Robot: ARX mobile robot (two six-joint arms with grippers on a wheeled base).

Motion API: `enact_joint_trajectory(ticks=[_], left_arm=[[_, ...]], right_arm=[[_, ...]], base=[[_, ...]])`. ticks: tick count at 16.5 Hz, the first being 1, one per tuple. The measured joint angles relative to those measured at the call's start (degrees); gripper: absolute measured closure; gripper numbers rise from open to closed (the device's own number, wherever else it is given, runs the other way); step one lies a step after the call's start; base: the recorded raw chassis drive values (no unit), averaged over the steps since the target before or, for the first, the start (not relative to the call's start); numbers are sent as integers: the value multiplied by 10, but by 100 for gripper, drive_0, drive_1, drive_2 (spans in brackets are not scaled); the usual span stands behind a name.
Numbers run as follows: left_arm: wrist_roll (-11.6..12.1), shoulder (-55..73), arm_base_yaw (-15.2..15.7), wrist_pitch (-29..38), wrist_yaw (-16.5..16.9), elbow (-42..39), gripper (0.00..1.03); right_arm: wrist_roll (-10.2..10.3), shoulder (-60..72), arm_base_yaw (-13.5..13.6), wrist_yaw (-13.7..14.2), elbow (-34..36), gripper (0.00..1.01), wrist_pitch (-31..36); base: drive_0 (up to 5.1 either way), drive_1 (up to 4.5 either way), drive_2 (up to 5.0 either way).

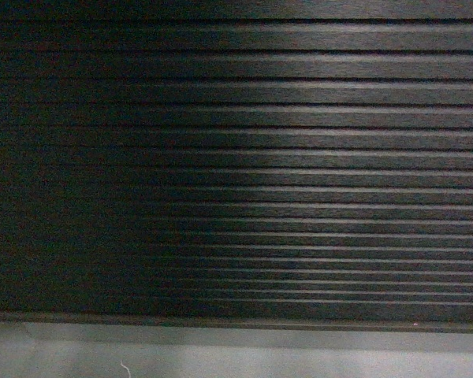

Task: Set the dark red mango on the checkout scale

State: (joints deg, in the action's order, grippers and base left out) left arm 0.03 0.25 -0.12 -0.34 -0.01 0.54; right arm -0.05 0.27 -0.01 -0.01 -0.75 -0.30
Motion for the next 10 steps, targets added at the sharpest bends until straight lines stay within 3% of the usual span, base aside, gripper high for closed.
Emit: enact_joint_trajectory(ticks=[10], left_arm=[[0,0,0,0,0,0,5]], right_arm=[[0,0,0,0,0,3,0]], base=[[0,0,0]])
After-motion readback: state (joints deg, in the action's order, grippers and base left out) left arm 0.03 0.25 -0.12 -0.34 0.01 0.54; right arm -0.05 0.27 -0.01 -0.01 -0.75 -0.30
